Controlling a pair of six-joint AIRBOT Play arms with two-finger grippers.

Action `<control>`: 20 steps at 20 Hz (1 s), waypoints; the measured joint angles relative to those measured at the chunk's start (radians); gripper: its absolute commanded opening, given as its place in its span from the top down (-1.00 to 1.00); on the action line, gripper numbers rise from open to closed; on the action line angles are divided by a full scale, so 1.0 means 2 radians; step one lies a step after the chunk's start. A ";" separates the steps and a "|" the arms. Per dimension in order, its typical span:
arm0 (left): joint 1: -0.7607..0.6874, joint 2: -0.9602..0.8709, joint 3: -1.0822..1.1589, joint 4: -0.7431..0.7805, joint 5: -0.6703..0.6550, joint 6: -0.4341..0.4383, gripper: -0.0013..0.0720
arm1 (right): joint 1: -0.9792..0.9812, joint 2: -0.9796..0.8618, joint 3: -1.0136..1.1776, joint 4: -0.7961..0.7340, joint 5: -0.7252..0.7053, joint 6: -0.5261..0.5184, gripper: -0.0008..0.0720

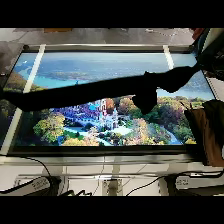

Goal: Fold the clothes and pants, and hang the long-sleeved shirts on hangers.

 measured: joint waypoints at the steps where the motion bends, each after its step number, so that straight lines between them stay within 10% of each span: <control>1: 0.005 0.001 -0.002 0.015 -0.019 0.000 0.95 | -0.001 0.016 -0.011 -0.009 0.019 0.000 0.93; 20: 0.017 -0.020 -0.073 0.213 -0.118 0.014 0.95 | -0.002 0.276 -0.512 -0.092 0.220 -0.039 0.92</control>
